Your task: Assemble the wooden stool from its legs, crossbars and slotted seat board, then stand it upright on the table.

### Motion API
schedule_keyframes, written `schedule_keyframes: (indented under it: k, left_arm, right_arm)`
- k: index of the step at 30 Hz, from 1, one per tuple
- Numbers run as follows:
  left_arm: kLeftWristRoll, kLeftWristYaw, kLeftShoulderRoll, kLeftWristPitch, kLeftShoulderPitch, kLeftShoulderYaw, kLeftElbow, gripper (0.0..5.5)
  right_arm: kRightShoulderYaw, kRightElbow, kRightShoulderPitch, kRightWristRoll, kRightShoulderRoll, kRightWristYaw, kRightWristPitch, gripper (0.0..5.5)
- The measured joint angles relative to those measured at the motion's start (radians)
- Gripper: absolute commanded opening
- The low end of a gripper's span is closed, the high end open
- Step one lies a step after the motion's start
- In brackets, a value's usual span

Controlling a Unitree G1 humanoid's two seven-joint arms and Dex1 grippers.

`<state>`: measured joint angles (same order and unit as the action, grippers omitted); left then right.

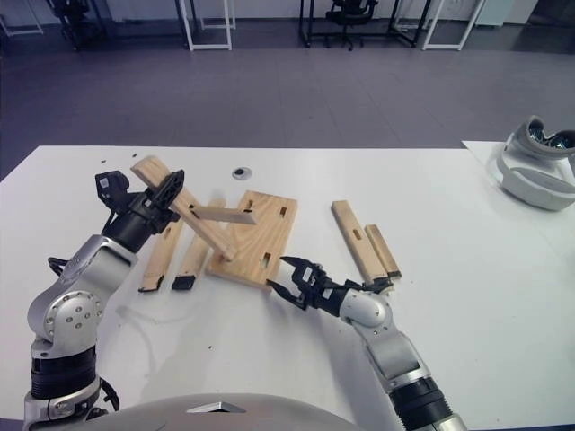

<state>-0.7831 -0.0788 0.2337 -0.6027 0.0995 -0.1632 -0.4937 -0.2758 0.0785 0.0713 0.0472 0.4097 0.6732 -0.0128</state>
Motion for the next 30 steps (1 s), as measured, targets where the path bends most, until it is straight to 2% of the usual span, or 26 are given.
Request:
schedule_keyframes:
  k: [8, 13, 16, 22, 30]
  left_arm:
    - [0.089, 0.006, 0.01, 0.049, -0.021, 0.007, -0.011, 1.01]
    - [0.129, 0.003, 0.028, 0.041, -0.015, 0.051, -0.031, 1.01]
    - [0.15, 0.007, 0.066, -0.031, -0.006, 0.092, -0.077, 1.01]
    - [0.085, 0.087, 0.074, -0.228, 0.072, 0.054, -0.127, 1.01]
    - [0.219, 0.083, 0.079, -0.151, 0.004, 0.184, -0.139, 1.01]
  right_arm:
    - [-0.001, -0.003, 0.002, -0.005, 0.001, -0.002, 0.007, 2.9]
    - [-0.002, -0.007, 0.003, -0.01, 0.001, -0.001, 0.01, 2.9]
    - [-0.003, -0.008, 0.003, -0.012, 0.002, -0.001, 0.01, 2.9]
    - [-0.003, -0.012, 0.002, -0.013, 0.0, -0.006, 0.01, 2.9]
    - [-0.005, -0.029, -0.012, -0.017, -0.007, -0.01, 0.01, 2.9]
